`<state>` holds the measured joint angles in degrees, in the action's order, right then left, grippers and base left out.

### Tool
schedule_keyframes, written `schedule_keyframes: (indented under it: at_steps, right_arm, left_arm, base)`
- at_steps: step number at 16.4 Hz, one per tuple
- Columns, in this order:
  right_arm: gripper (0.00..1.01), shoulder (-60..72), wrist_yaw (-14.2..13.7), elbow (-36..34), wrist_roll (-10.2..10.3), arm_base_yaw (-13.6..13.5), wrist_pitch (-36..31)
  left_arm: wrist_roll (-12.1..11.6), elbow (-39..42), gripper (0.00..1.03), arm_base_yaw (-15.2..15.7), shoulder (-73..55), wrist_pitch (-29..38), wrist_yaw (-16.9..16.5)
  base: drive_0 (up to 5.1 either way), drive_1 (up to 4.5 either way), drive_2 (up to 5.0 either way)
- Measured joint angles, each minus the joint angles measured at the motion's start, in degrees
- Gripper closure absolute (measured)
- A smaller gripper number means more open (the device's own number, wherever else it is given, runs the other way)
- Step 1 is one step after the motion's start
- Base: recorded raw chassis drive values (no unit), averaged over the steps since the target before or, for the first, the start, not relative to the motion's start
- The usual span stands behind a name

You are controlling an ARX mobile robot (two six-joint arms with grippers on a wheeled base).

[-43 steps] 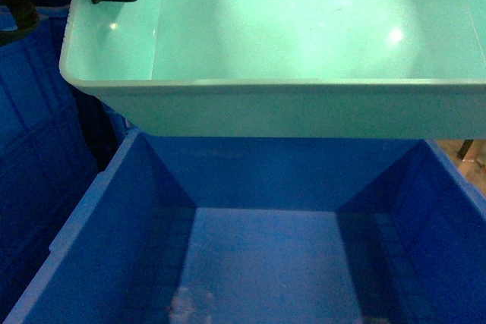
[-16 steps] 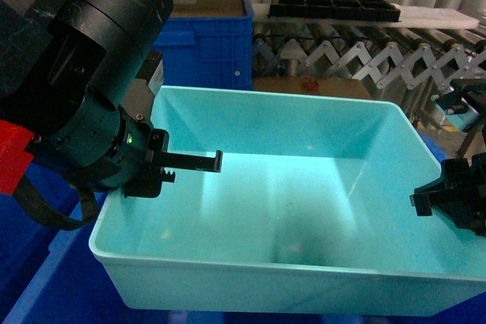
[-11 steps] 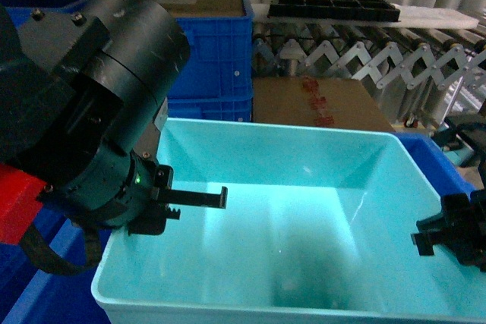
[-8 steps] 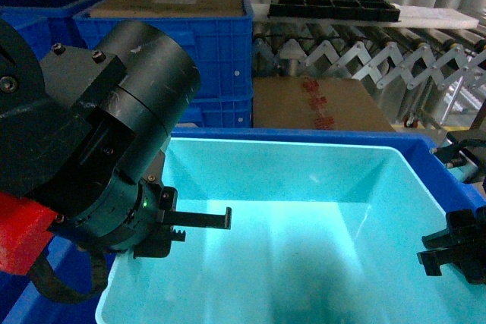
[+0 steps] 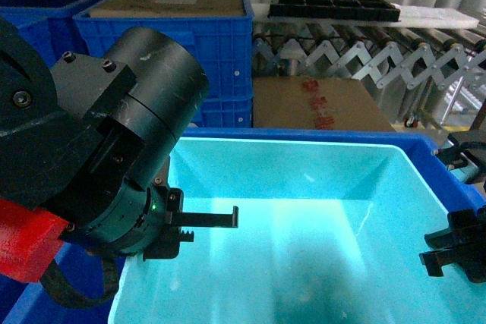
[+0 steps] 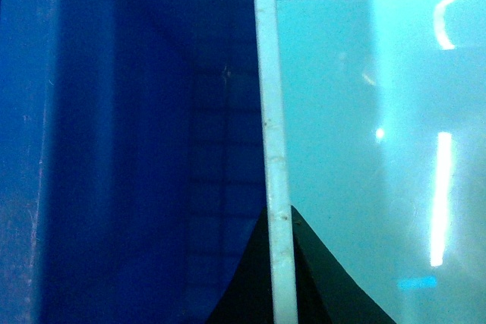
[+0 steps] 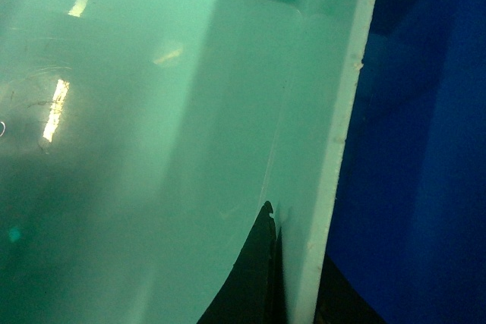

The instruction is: Stack blue boxes stably on right

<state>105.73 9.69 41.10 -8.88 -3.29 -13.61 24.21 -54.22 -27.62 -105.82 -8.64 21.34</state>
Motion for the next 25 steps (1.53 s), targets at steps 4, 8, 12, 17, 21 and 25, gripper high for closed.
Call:
schedule_keyframes:
  at_steps: [4,8,12,17,21,25]
  right_arm:
    - [0.99,0.72,-0.70,0.17,-1.29,-0.09,-2.51]
    - [0.97,0.72,-0.74,0.17,-1.81,-0.09,-2.60]
    - [0.53,0.98,-3.23,0.20,-8.81,0.04,-2.25]
    - [0.03,0.98,-2.45,0.22,-9.68,-0.11,-2.36]
    - [0.03,-3.08,-0.13,2.21,-7.58,-0.17,-1.77]
    - [0.03,-11.43,4.74,3.87,-4.24,-0.24,2.10]
  left_arm:
    - [0.00,0.00,1.01,0.02,-0.55,0.94,-0.20]
    - [-0.22,0.00,0.96,0.02,-0.55,0.96,0.00]
    - [-0.26,-0.11,0.52,1.03,-0.55,1.18,2.64]
    - [-0.79,-0.11,0.03,1.18,-0.52,3.91,1.66]
    - [-3.21,-0.63,0.05,3.37,4.20,8.39,-0.48]
    - [-3.39,-0.35,0.05,5.60,10.91,6.75,-2.19]
  base:
    - [0.0,0.00,0.0]
    - [0.0,0.00,0.0]
    - [0.0,0.00,0.0]
    - [0.0,0.00,0.0]
    - [0.0,0.00,0.0]
    - [0.0,0.00,0.0]
